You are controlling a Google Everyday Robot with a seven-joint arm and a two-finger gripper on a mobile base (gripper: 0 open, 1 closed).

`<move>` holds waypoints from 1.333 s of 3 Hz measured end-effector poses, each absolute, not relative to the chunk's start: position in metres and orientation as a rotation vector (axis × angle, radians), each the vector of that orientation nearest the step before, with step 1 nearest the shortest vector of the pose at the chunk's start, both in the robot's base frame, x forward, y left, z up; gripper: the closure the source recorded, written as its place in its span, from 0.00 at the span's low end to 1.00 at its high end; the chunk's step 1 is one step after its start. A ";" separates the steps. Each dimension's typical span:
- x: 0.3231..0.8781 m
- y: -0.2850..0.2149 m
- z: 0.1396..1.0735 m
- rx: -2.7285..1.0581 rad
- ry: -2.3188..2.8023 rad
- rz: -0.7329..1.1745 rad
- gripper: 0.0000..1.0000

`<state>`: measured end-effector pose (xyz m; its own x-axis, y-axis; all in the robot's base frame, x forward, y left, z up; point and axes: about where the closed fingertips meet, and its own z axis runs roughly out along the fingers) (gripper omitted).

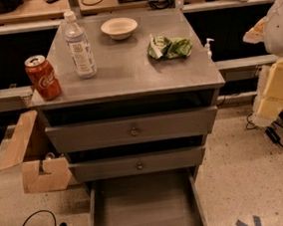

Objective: Place green jalapeno chip bag into bottom drawer

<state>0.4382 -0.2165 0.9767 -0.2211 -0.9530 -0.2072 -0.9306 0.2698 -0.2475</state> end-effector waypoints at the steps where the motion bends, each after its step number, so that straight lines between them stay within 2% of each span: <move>1: 0.438 -0.217 0.977 -1.724 2.230 -0.100 0.00; 2: 0.482 -0.225 0.971 -1.597 2.163 -0.095 0.00; 4: 0.613 -0.244 0.955 -1.298 1.980 -0.077 0.00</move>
Offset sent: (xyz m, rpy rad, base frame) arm 0.1831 -0.0418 -0.0112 0.3608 -0.4437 -0.1586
